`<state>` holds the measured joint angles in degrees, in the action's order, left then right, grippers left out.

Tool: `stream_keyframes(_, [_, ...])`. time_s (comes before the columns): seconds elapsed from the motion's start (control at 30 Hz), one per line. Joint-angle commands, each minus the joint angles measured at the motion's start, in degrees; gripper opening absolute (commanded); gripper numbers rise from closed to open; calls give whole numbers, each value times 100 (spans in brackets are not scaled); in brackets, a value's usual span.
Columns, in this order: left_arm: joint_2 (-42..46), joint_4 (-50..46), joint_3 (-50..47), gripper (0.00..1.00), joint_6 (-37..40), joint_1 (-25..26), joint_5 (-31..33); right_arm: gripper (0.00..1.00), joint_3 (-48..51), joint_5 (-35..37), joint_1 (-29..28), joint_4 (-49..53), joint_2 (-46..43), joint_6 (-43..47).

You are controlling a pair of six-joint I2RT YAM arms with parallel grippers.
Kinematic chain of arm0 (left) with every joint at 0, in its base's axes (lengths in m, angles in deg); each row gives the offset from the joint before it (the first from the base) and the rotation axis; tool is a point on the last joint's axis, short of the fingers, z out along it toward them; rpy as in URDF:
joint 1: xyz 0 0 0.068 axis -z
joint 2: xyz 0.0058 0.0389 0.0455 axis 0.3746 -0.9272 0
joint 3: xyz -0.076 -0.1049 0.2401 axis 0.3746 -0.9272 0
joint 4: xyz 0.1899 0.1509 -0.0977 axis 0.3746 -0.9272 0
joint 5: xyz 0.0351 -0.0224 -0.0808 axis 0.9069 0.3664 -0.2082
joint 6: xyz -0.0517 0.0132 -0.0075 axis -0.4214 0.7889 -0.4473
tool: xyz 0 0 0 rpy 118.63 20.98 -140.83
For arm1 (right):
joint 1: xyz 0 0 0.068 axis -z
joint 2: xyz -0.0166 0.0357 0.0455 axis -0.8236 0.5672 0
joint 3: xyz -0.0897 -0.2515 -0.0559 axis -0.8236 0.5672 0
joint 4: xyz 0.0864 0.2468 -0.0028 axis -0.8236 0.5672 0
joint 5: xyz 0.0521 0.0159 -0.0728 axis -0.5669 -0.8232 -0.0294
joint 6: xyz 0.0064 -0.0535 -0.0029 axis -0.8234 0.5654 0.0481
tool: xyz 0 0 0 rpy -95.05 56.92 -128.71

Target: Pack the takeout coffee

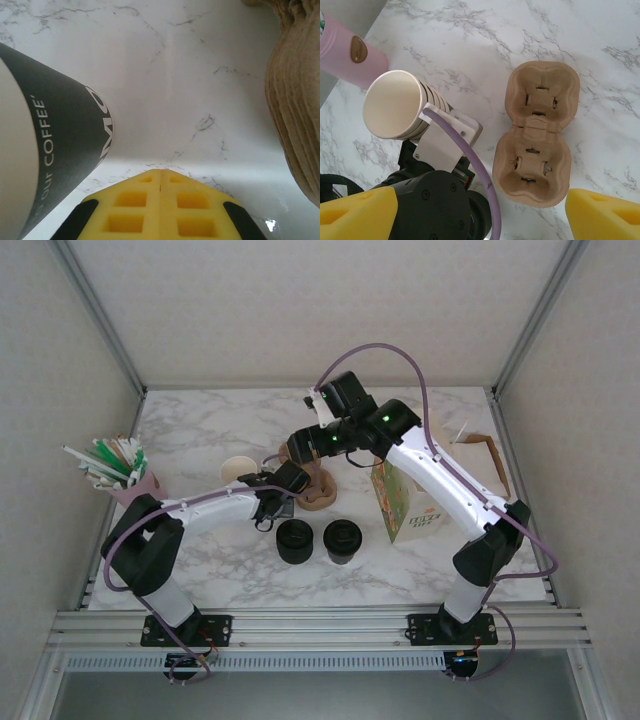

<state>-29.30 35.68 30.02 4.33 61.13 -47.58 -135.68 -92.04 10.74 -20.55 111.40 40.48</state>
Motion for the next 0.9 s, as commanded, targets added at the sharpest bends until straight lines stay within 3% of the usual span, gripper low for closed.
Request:
stream_keyframes(0.0, [-115,57,-111,3,-5,-128,390,87,108,-129,58,78,-67,-78])
stream_keyframes(0.3, [-161,216,-327,3,-6,-335,606,87,156,-161,68,73,-91,-68])
stream_keyframes(0.87, [-297,610,-498,2,206,-1237,914,87,227,-262,67,152,0,-100])
